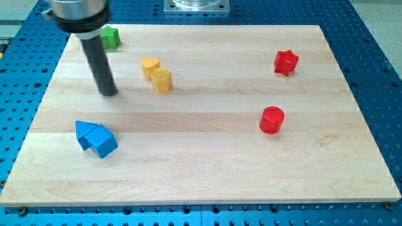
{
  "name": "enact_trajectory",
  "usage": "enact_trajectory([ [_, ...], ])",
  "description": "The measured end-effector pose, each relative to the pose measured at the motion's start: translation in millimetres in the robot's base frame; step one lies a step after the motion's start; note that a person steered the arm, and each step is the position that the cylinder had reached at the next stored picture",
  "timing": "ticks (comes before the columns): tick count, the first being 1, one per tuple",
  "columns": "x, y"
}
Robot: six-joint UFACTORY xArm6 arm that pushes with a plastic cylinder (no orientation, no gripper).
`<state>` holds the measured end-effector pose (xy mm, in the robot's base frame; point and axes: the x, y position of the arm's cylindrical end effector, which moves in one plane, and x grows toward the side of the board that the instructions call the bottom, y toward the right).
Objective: Push the hexagon below the green blocks
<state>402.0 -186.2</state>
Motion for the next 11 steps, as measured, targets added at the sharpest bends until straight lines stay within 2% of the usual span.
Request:
enact_trajectory([
  [2, 12, 120],
  [3, -13, 146],
  [4, -58, 129],
  [5, -84, 57],
  [6, -79, 40],
  [7, -68, 120],
  [8, -110, 167],
  [9, -128, 110],
  [10, -103, 9],
  [11, -102, 30],
])
